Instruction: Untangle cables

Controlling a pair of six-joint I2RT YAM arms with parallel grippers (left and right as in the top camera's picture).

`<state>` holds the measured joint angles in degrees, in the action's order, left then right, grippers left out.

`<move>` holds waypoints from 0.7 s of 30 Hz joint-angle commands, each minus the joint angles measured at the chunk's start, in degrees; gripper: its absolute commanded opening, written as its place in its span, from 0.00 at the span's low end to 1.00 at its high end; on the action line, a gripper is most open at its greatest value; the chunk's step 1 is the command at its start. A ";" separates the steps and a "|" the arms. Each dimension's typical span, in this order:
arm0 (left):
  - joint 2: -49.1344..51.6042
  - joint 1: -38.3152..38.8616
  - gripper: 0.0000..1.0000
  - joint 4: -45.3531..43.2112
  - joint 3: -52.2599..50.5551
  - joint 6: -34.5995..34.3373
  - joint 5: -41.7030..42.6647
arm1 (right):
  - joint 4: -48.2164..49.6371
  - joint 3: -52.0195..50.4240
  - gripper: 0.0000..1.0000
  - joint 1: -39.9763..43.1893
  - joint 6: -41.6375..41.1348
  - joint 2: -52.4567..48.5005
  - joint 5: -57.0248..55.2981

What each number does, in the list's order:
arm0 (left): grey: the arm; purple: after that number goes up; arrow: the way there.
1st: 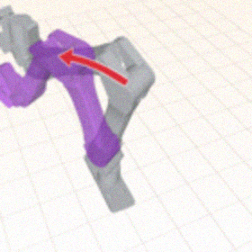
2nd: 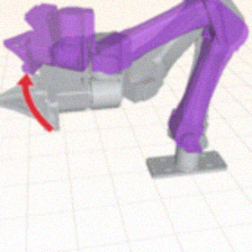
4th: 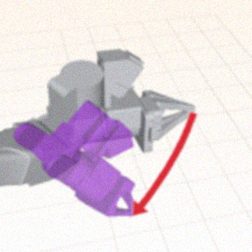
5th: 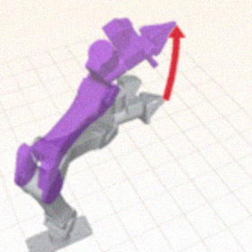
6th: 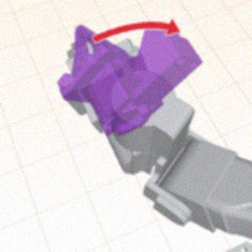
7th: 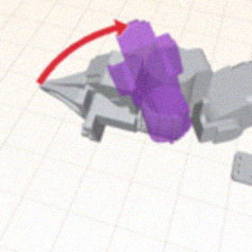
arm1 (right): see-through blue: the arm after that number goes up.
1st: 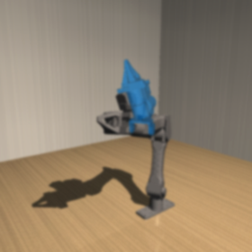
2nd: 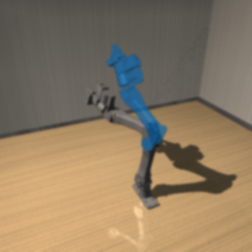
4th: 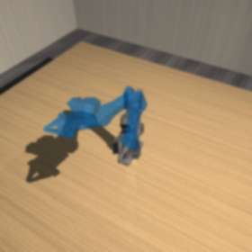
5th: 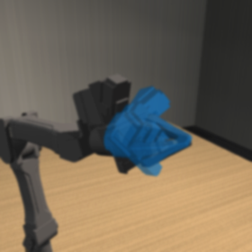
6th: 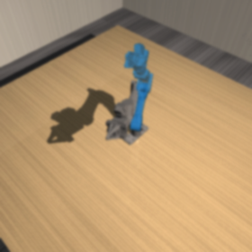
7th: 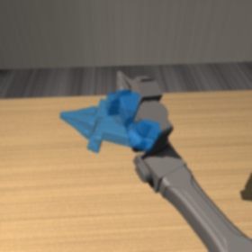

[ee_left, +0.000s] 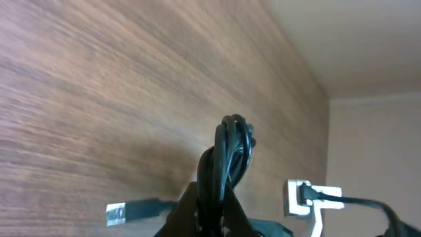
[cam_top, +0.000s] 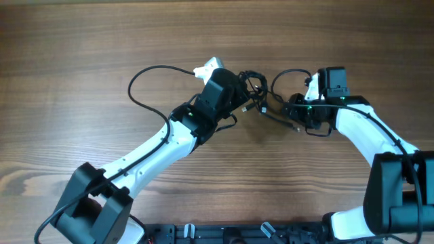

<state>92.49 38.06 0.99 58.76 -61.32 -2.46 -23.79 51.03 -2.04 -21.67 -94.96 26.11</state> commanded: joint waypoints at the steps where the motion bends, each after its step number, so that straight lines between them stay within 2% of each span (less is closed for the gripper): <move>1: -2.82 -0.81 0.04 -0.35 0.50 4.94 1.01 | 7.21 -0.09 0.37 0.52 16.52 -0.66 25.70; 3: -3.02 -1.40 0.04 -0.68 0.50 8.17 5.66 | 11.56 -0.09 0.26 0.52 17.20 -0.66 31.52; 5: -4.31 -3.17 0.04 -0.74 0.50 11.80 12.20 | 14.60 -0.09 0.08 0.52 17.27 -0.44 35.82; 6: -5.51 -4.50 0.04 -0.66 0.50 13.97 16.37 | 15.43 -0.09 0.05 0.68 17.22 -0.11 37.38; 9: -9.64 -7.58 0.04 1.27 0.50 20.28 25.27 | 15.41 -0.09 0.05 2.40 17.25 2.82 42.53; 12: -14.49 -10.84 0.04 6.64 0.50 20.55 24.55 | 11.58 -0.09 0.05 4.55 21.00 9.51 51.45; 13: -15.67 -12.13 0.04 9.11 0.50 19.21 22.38 | 8.72 -0.09 0.05 4.74 23.02 12.50 52.37; 17: -16.24 -14.08 0.04 12.24 0.48 -0.98 14.05 | -7.52 -0.09 0.05 3.96 32.54 22.95 49.99; 19: -16.24 -13.88 0.04 8.83 0.48 -4.15 14.45 | -12.87 -0.09 0.05 3.28 33.51 25.75 42.82; 21: -16.33 -13.27 0.04 2.89 0.50 -4.09 17.86 | -16.11 -0.09 0.05 2.62 32.33 26.97 34.21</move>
<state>76.84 25.65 9.47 58.74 -59.72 18.04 -37.19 51.11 1.06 8.25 -69.89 70.06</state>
